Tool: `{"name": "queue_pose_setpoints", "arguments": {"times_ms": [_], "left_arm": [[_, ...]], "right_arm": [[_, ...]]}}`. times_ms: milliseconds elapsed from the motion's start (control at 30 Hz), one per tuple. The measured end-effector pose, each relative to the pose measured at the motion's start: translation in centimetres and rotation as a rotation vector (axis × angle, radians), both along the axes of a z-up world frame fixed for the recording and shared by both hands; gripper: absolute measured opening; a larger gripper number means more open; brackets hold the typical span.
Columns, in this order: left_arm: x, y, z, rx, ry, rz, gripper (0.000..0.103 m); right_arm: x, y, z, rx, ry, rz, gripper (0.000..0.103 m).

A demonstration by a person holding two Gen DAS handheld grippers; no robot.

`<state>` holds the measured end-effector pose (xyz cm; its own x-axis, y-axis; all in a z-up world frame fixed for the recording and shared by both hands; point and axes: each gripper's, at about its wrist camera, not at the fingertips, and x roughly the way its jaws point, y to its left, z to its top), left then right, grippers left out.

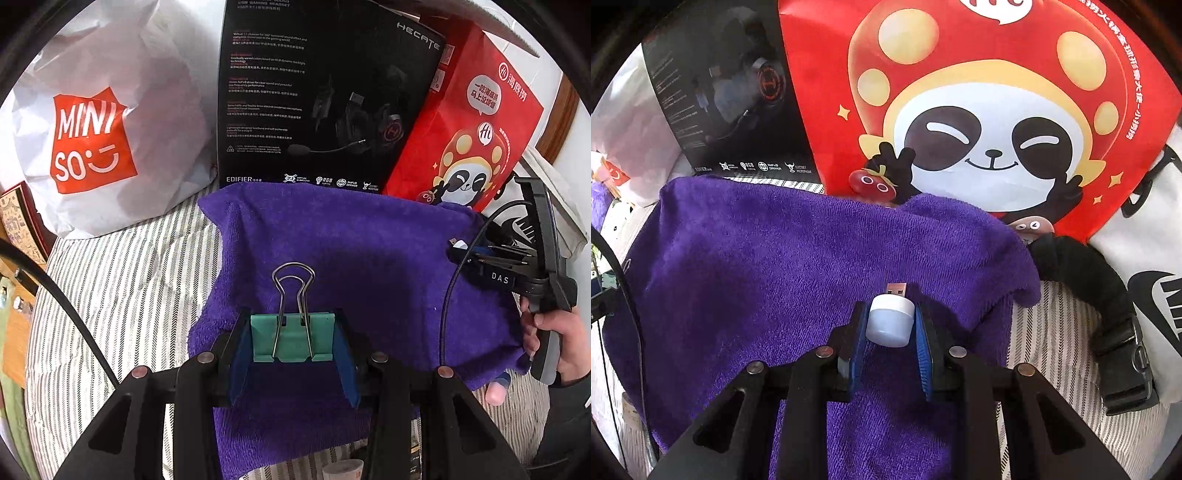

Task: Organize rigid objects
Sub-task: 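Move the clip with the left tool while the right releases the USB light, then lower the green binder clip onto the purple towel and open the left tool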

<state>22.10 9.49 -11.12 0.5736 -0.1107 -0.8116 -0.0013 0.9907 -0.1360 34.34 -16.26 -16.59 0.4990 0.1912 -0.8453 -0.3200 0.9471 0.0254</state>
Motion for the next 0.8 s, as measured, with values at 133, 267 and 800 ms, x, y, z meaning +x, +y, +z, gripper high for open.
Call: {"name": "queue_pose_setpoints", "arguments": {"times_ms": [133,267,800], "left_arm": [[0.4,-0.3,0.0,-0.001,0.007,-0.005,0.039],[0.7,-0.6,-0.2,0.005,0.010,-0.010,0.039],[4.9,-0.7,-2.2,-0.002,0.003,0.011,0.039]], "right_arm": [[0.0,0.1,0.0,-0.013,0.003,0.012,0.028],[-0.1,0.3,0.0,-0.019,0.008,0.025,0.058],[-8.9,-1.6,4.3,0.045,-0.095,0.017,0.063]]}}
